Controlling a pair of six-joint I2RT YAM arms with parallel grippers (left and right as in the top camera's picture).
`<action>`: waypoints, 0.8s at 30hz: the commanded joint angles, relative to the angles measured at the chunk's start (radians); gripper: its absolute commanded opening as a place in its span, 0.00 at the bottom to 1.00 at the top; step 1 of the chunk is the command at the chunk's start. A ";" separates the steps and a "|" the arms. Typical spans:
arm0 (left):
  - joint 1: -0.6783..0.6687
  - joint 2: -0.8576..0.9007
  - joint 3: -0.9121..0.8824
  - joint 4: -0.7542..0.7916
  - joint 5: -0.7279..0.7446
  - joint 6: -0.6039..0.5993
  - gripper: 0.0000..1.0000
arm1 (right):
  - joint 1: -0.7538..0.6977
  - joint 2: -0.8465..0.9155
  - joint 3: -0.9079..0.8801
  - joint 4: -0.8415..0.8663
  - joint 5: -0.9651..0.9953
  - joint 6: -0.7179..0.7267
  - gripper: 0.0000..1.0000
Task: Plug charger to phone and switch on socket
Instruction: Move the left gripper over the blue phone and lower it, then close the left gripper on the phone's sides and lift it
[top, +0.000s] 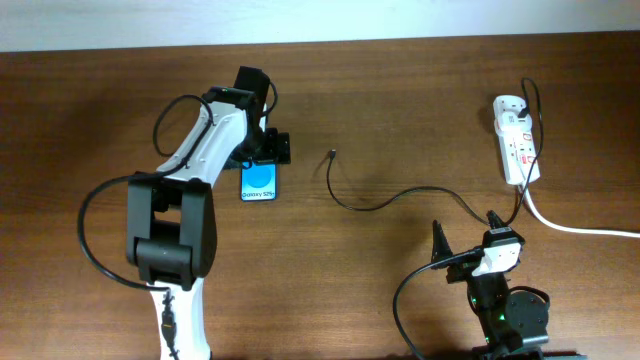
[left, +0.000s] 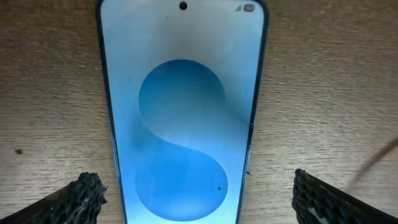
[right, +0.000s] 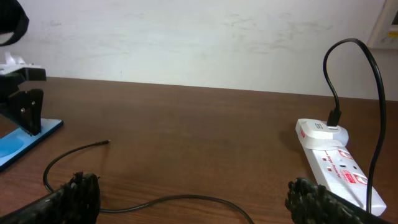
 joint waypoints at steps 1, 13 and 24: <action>-0.003 0.016 0.011 0.003 -0.015 0.020 0.99 | 0.003 -0.007 -0.005 -0.004 0.001 0.000 0.98; -0.003 0.017 -0.105 0.129 -0.021 0.065 0.99 | 0.003 -0.007 -0.005 -0.004 0.001 0.000 0.98; -0.003 0.018 -0.105 0.175 -0.041 0.066 1.00 | 0.003 -0.007 -0.005 -0.004 0.001 0.000 0.98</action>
